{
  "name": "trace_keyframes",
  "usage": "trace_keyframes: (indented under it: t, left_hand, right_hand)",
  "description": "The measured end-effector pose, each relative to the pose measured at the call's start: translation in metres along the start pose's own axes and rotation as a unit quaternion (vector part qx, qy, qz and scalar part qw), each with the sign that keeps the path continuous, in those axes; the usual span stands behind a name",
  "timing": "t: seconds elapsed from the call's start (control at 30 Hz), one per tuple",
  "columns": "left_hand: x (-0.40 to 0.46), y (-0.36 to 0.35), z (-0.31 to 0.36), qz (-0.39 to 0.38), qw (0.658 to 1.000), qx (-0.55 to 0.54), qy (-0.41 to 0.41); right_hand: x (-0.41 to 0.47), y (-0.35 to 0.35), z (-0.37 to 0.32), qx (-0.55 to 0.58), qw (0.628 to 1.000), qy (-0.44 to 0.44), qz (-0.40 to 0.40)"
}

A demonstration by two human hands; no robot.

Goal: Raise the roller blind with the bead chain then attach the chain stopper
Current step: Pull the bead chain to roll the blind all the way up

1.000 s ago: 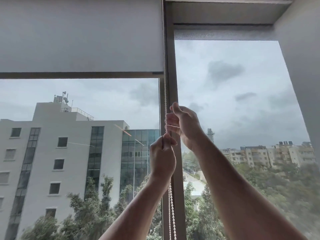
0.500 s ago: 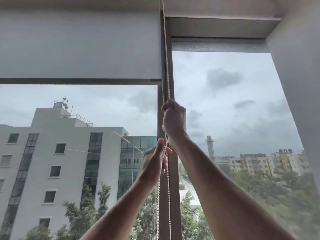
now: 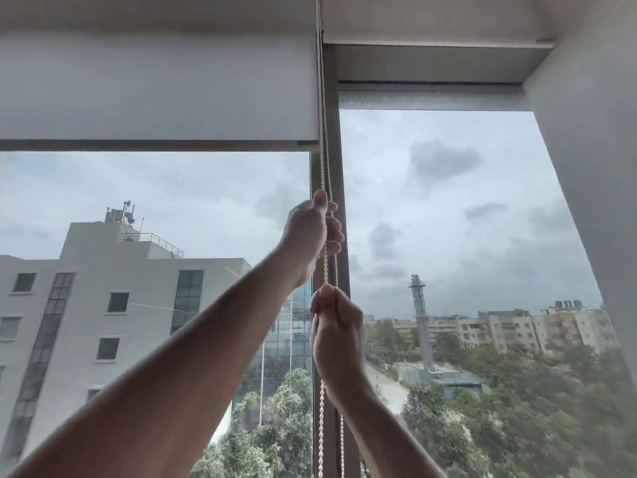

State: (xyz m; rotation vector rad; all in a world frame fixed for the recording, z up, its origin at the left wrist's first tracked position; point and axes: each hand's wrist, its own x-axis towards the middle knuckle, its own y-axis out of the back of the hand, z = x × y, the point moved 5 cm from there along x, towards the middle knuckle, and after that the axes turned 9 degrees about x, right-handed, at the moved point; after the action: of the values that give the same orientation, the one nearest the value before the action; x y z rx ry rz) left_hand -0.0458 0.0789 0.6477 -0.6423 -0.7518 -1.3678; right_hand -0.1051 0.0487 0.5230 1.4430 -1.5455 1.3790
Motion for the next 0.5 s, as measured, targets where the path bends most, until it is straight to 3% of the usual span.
trace_keyframes:
  t: [0.1,0.27,0.37,0.5]
  left_hand:
    - [0.002,-0.012,0.004,0.053,0.997,-0.059,0.022]
    - [-0.006,-0.009,0.003,0.117,0.991,0.025,-0.052]
    - [-0.02,-0.01,-0.016,0.13,0.989,0.043,-0.059]
    - [-0.051,-0.021,-0.048,0.106,0.992,0.015,-0.061]
  right_hand:
    - [0.003,0.005,0.001,0.019,1.0,-0.009,-0.014]
    - [0.016,0.023,0.007,0.016,0.986,-0.128,-0.107]
    - [0.034,0.038,0.005,0.028,0.976,-0.194,-0.093]
    - [0.069,0.036,-0.009,0.037,0.975,-0.208,-0.067]
